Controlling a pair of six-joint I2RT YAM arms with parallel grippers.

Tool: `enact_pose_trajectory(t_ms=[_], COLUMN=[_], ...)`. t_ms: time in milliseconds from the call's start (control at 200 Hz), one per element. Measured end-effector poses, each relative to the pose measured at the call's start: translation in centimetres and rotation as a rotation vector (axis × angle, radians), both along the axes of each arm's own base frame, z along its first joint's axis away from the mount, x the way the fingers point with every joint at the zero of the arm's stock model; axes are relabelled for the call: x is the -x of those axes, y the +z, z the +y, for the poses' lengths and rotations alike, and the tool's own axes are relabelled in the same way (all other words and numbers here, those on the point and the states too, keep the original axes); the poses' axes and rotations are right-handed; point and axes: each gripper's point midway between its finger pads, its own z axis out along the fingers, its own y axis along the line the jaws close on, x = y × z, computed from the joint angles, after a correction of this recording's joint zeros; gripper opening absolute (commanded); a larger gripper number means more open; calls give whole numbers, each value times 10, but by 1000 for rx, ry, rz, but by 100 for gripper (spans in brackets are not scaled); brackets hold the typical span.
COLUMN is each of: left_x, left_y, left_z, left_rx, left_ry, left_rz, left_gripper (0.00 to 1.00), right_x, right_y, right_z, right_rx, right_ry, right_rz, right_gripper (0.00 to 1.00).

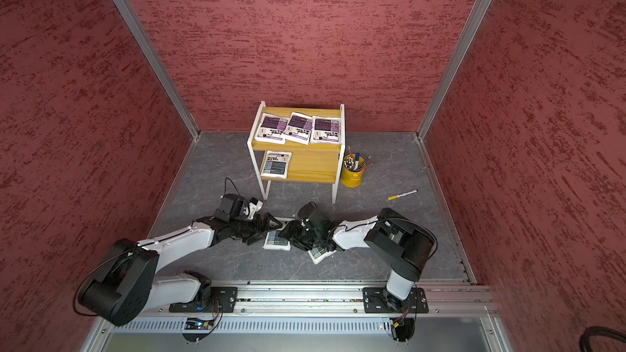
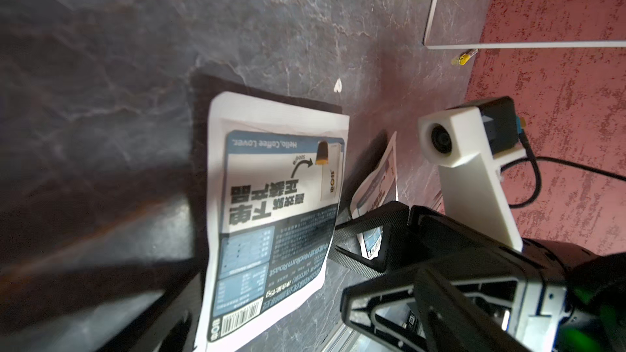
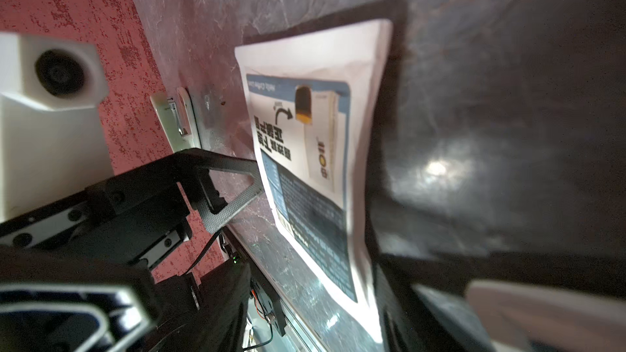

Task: Place the bagged coffee beans on the shelf by color
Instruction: Pick up the bagged coffee beans at the center of the board.

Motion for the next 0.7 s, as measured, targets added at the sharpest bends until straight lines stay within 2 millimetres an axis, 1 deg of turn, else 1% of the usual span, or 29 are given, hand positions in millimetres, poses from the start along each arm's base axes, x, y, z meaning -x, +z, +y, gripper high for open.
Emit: enact_pose_trajectory(t_ms=[205, 426, 511, 546, 626, 701], left_x=[5, 8, 8, 8, 8, 8], left_y=[1, 1, 1, 1, 1, 1], left_z=[-4, -16, -18, -18, -18, -18], left_rx=[35, 66, 74, 75, 79, 81], left_ry=[12, -14, -14, -13, -12, -10], left_rz=[-1, 10, 13, 13, 10, 8], left_gripper=[100, 100, 100, 100, 100, 100], right_x=[1, 3, 4, 4, 5, 6], right_y=[-1, -2, -3, -4, -5, -7], right_z=[0, 0, 0, -1, -2, -4], right_rx=[-17, -26, -28, -26, -24, -21], right_ry=[-1, 6, 7, 7, 5, 4], right_rz=[-3, 2, 2, 3, 7, 11], right_gripper=[59, 54, 51, 48, 44, 38])
